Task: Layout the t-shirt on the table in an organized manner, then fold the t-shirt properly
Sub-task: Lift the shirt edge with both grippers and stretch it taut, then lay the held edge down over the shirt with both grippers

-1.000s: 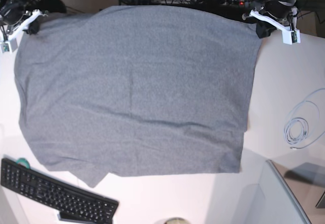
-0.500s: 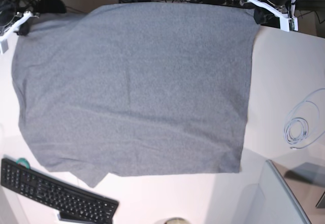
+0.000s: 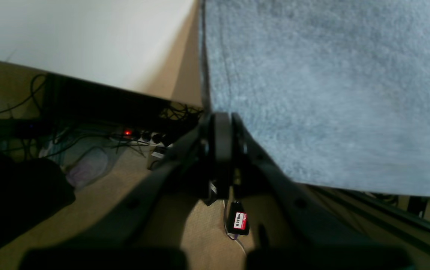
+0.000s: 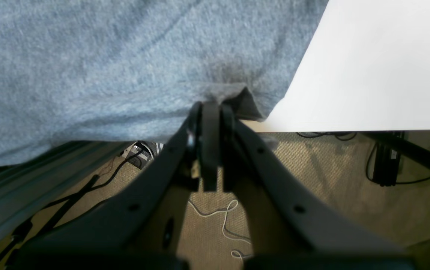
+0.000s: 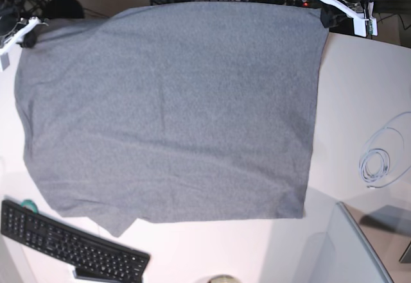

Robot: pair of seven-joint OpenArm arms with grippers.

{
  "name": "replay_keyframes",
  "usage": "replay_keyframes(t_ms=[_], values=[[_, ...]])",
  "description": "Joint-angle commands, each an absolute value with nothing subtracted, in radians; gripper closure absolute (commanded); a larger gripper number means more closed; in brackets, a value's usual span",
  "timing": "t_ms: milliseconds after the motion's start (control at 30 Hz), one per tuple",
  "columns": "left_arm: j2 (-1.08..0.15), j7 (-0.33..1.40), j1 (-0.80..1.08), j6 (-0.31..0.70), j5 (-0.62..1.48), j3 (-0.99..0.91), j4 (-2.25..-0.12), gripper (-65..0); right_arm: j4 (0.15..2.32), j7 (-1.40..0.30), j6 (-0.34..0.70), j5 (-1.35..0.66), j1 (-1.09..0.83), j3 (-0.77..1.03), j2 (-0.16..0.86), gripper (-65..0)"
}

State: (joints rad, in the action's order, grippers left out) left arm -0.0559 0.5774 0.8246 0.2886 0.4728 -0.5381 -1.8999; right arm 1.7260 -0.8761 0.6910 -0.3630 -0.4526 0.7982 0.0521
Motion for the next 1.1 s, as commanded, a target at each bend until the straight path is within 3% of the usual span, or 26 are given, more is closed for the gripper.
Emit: replay_keyframes(t_ms=[0,300,467,700,1067], values=[[-0.061,0.562,0.834,0.291,0.481,-0.544,-1.917,0.0,1.739,-0.862,0.698,-0.372,-0.453,0.802,0.067,-0.5],[-0.059,0.565,0.745,0.289,0.481,-0.545,-1.916,0.0,1.716,-0.863,0.698,-0.371,-0.38,0.802,0.097,-0.5],[-0.059,0.693,0.662,0.289,0.481,-0.552,-1.914,0.0,1.63,-0.903,0.698,-0.369,-0.303,0.779,0.14,-0.5],[-0.061,0.708,0.599,0.288,0.481,-0.552,-1.914,0.0,1.604,-0.914,0.698,-0.369,-0.236,0.708,0.165,-0.5],[-0.064,0.71,0.481,0.288,0.394,-0.544,-1.885,0.0,1.471,-0.909,0.698,-0.166,-0.074,0.642,0.162,-0.5]])
